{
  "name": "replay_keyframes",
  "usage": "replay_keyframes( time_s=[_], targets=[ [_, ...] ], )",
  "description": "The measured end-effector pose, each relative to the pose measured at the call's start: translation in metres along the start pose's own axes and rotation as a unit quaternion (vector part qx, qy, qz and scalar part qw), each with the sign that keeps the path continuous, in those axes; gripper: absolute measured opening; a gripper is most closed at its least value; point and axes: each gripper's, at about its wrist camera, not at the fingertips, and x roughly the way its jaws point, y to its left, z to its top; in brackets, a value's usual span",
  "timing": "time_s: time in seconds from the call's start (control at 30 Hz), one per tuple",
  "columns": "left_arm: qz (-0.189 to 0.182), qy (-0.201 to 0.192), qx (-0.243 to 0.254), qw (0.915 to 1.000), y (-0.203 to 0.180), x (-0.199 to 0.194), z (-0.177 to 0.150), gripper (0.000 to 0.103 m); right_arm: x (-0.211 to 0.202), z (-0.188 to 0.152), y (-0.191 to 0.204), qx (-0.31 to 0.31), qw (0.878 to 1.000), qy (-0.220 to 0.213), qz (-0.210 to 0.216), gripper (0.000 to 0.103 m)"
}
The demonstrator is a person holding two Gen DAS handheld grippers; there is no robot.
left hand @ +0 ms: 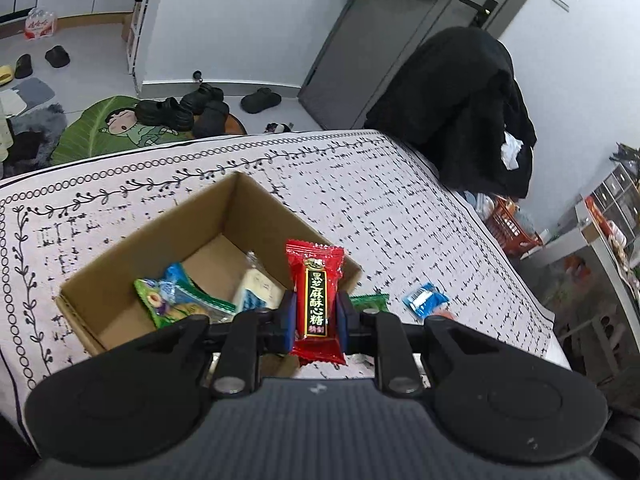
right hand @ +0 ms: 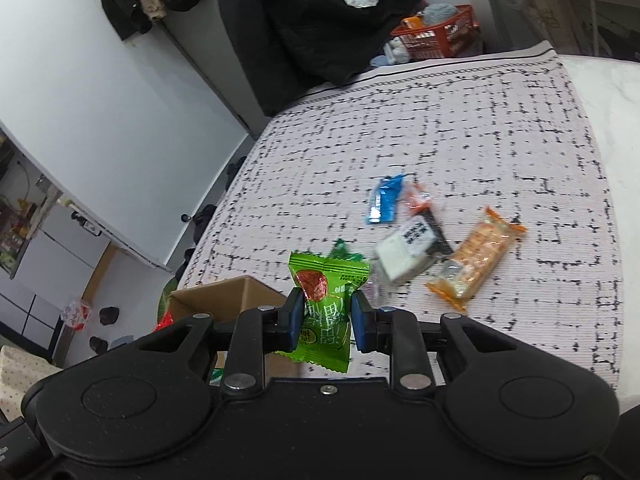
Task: Organize snacks
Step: 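Carry the red bar and green pack into the box and open both grippers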
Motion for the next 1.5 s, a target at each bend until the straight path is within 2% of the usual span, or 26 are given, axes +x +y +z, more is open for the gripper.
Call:
replay_keyframes(
  time_s=[0.77, 1.07, 1.23, 1.33, 1.5],
  targets=[
    [0.012, 0.01, -0.082, 0.9965, 0.075, 0.014, 0.023, 0.019, 0.042, -0.015, 0.085, -0.06, 0.998, 0.025, 0.019, 0.025],
    [-0.016, 0.014, -0.103, 0.9944, 0.087, 0.022, 0.028, 0.019, 0.06, -0.011, 0.104, -0.071, 0.997, 0.027, 0.026, 0.026],
    [-0.018, 0.014, -0.104, 0.9943, 0.086, 0.024, 0.028, 0.019, 0.066, -0.009, 0.101, -0.061, 0.997, 0.042, 0.027, 0.034],
    [-0.017, 0.016, -0.103, 0.9944, 0.085, 0.026, 0.027, 0.019, 0.064, -0.009, 0.094, -0.057, 0.997, 0.038, 0.02, 0.044],
    [-0.015, 0.014, -0.095, 0.9953, 0.082, 0.028, 0.029, 0.019, 0.058, -0.008, 0.081, -0.044, 0.998, 0.041, 0.021, 0.044]
  ],
)
